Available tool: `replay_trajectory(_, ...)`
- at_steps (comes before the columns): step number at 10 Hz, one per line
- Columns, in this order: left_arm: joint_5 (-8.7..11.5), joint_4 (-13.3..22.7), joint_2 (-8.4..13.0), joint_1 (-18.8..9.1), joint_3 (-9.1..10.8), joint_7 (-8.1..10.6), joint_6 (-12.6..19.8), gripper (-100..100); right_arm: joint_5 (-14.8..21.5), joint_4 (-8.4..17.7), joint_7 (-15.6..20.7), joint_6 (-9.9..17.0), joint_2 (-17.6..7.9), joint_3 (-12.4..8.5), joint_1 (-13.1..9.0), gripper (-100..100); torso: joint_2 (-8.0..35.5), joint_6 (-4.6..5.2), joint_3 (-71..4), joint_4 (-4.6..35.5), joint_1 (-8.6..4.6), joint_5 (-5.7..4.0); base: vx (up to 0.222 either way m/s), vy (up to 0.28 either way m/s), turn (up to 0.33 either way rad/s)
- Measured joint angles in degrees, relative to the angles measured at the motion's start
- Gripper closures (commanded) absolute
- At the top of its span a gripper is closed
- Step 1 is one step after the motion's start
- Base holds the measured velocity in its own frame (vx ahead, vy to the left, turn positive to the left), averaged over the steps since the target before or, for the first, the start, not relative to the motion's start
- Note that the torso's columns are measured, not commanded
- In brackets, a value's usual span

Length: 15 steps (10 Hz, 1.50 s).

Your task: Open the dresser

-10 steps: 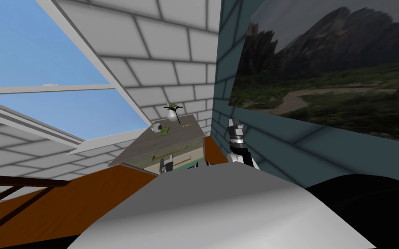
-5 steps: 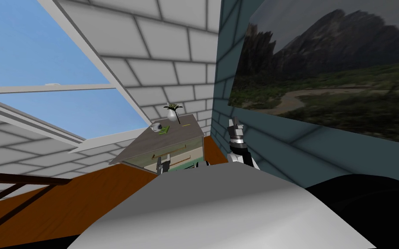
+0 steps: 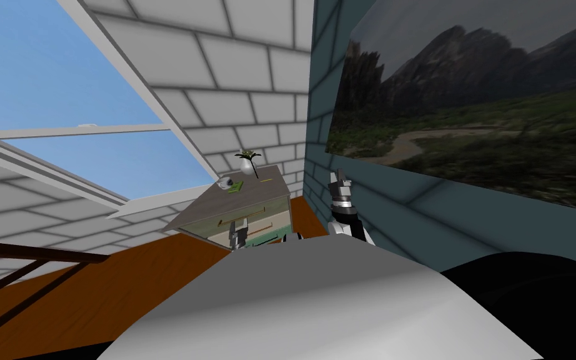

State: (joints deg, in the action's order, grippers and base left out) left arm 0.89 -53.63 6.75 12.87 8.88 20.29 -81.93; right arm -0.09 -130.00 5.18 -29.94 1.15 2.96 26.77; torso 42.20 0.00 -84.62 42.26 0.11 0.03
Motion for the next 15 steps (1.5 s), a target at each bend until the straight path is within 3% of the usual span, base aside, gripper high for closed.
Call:
replay_trajectory(5,0.13,-0.11,-6.37,-0.43,0.09,0.11,-0.02,-100,0.0,0.0,0.0,0.0,0.0,0.0,0.0,0,0.09,0.0,0.06,0.03,-0.12,-0.04,-0.001,-0.001,0.001)
replay_trajectory(7,0.62,-0.18,-6.49,-1.39,0.78,-0.45,0.72,-100,0.0,0.0,0.0,0.0,0.0,0.0,-0.02,0,0.24,0.05,0.14,0.07,-0.06,-0.02,-0.093,0.025,-0.248)
replay_trajectory(14,4.33,1.01,-6.88,-9.74,6.12,-6.15,7.17,-100,0.0,0.0,0.0,0.0,-0.01,0.0,-0.01,0,0.08,0.0,0.05,0.03,-0.1,-0.03,-0.109,0.028,-0.18)
replay_trajectory(15,4.4,1.07,-6.87,-9.86,6.2,-6.3,7.31,100,0.0,0.0,0.0,0.0,-0.01,-0.01,0.0,0,-0.09,-0.03,-0.05,-0.02,-0.13,-0.04,0.058,-0.01,0.257)
